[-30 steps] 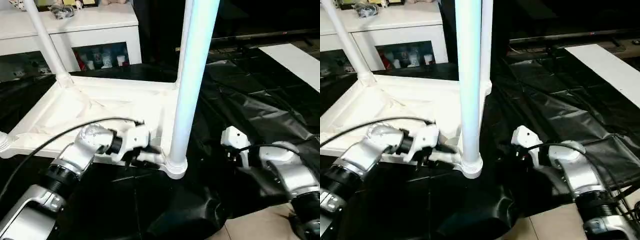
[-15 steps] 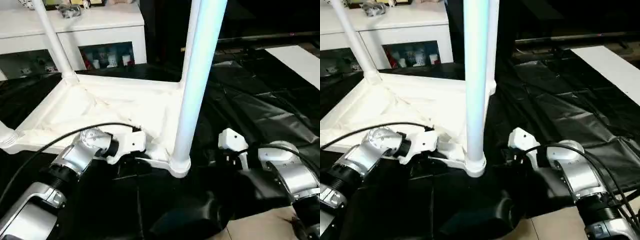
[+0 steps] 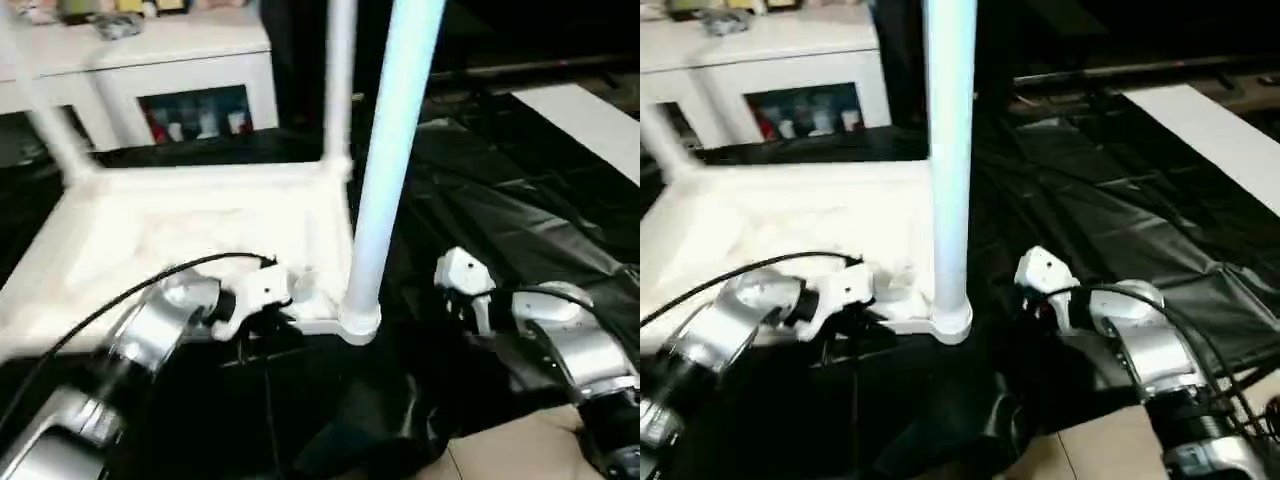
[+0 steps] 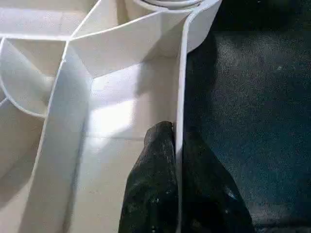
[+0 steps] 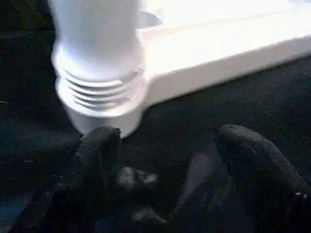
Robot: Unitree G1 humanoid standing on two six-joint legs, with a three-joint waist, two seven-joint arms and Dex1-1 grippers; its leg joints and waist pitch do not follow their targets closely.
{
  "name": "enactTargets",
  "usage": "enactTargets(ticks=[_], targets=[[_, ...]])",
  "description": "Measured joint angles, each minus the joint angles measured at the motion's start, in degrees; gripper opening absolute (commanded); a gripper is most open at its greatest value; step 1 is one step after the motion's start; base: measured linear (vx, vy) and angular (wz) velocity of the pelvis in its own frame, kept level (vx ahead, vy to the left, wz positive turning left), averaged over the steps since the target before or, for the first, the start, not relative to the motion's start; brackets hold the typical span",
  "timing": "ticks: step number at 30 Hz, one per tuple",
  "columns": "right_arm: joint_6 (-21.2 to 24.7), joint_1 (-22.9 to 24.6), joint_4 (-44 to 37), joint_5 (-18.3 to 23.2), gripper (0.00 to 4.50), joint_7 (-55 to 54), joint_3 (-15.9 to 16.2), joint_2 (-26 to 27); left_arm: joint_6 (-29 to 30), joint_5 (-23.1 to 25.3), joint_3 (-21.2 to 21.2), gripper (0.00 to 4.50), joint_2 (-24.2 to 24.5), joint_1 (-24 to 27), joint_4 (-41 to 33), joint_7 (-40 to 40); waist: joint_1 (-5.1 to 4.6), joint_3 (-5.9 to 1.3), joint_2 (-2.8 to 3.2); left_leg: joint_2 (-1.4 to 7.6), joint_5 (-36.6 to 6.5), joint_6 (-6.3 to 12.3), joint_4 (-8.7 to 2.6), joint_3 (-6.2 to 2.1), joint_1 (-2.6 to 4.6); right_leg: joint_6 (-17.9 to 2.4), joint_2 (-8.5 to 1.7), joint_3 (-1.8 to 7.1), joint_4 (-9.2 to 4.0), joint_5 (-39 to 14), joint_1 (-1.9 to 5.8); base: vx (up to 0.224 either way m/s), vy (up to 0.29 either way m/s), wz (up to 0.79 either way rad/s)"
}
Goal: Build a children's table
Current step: Rotate table base
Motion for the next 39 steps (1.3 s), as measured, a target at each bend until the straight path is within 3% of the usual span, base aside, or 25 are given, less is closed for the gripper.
enactTargets(ticks=[5,7,16,19,21,25,29,39], targets=[[0.7,-1.8,4.3,-1.1,3.67,-8.2,-1.3,3.2,7.9,2.1,1.3,0.00,-2.4,4.2,-8.4,7.1,-0.61,-0.07,0.10,-0.05,0.0,0.00,0.05,0.00,0.05,0.0,-0.04,0.03,0.01,0.0,0.06,0.000,0.000,0.00],[0.8,-1.8,4.4,-1.1,3.67,-9.4,-1.6,4.1,8.5,2.4,1.6,0.00,-3.7,4.9,-9.4,9.4,-0.66,-0.09,0.14,-0.08,0.0,0.00,0.05,0.00,0.06,0.0,-0.04,0.04,0.01,0.0,0.06,0.000,0.000,0.00],[0.8,-2.3,6.0,-1.0,3.67,-12.7,-2.1,6.2,6.0,3.0,2.1,0.00,-5.1,5.5,-8.7,13.7,-0.77,-0.14,0.21,-0.08,0.0,0.00,0.04,-0.03,0.04,0.0,-0.04,0.02,0.04,0.0,0.04,0.000,0.000,0.00],[0.2,-2.2,6.0,-1.0,3.67,-13.0,-2.1,6.6,2.0,3.7,2.4,0.00,-4.8,6.1,-8.1,14.4,-0.88,-0.09,0.13,-0.08,0.0,0.00,0.04,-0.03,0.01,0.2,-0.04,0.02,0.03,-0.1,0.02,0.000,0.000,0.00],[-0.1,-2.2,6.0,-0.8,3.67,-12.8,-2.1,6.6,-0.9,2.9,3.5,0.47,-4.7,6.9,-7.6,14.4,-0.88,-0.06,0.08,-0.08,0.0,0.00,0.02,-0.03,-0.02,0.2,-0.04,0.01,0.04,-0.1,-0.01,0.000,0.000,0.00],[-0.7,-2.2,6.2,-0.6,3.67,-11.9,-2.2,6.3,-4.0,-0.7,5.7,0.79,-5.0,7.5,-7.4,13.8,-0.57,0.12,-0.52,0.02,0.0,0.00,0.05,-0.07,-0.11,0.1,0.00,-0.08,0.04,0.0,-0.04,0.000,0.000,0.00],[-1.3,-2.2,6.4,-0.3,3.67,-10.9,-2.2,6.2,-4.3,-2.4,5.8,0.86,-4.9,7.3,-7.3,11.3,-0.52,0.12,-0.55,0.00,0.0,0.00,0.07,-0.04,-0.11,0.1,0.00,-0.04,0.02,0.0,-0.04,0.000,0.000,0.00],[-2.0,-1.0,4.7,0.2,3.67,-8.7,-1.9,5.7,-9.0,-2.0,4.7,0.86,-3.5,1.9,2.8,7.3,-0.19,0.08,-0.45,0.00,0.0,0.00,0.08,-0.05,-0.08,0.0,-0.01,-0.05,0.06,0.0,-0.01,0.000,0.000,0.00]])
